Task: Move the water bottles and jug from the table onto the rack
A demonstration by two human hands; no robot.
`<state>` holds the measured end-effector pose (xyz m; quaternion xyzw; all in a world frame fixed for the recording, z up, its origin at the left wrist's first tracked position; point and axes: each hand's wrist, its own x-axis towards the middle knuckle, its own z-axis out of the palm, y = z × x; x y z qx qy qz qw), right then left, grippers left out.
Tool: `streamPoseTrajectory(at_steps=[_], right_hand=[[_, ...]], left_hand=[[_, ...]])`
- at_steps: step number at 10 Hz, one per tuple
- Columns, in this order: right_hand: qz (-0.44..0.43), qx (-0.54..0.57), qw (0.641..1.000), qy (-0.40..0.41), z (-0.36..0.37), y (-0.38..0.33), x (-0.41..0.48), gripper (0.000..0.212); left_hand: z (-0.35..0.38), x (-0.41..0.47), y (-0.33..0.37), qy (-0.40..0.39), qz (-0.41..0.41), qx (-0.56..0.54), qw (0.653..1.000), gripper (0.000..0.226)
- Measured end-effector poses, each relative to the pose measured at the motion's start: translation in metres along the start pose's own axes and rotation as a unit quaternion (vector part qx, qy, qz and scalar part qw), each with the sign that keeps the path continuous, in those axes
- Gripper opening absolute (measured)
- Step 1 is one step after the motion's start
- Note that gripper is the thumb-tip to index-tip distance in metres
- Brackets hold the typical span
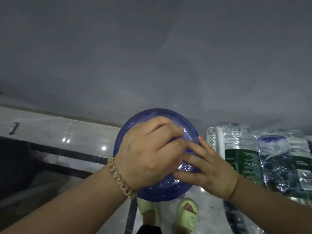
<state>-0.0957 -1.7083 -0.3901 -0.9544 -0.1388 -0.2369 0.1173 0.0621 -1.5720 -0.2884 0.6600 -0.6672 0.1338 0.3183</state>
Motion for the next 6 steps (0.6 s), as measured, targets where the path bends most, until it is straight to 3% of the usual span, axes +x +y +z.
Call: streamPoseTrajectory(at_steps=[2,4,5,6], right_hand=[[0.032,-0.03,0.999,-0.024,0.004,-0.008,-0.011,0.037],[0.041,-0.043,0.989,-0.133,-0.026,-0.023,0.001,0.091],[0.05,-0.074,0.975,-0.203,-0.053,-0.034,0.008,0.104],[0.079,-0.072,0.959,-0.264,-0.071,-0.047,0.007,0.097]], left_hand=[[0.001,-0.003,0.013,0.005,-0.029,0.065,0.997,0.004],[-0.022,-0.002,0.034,-0.102,-0.134,0.154,0.974,0.027],[-0.041,0.004,0.049,-0.18,-0.18,0.176,0.951,0.046],[-0.052,-0.001,0.069,-0.237,-0.199,0.191,0.932,0.064]])
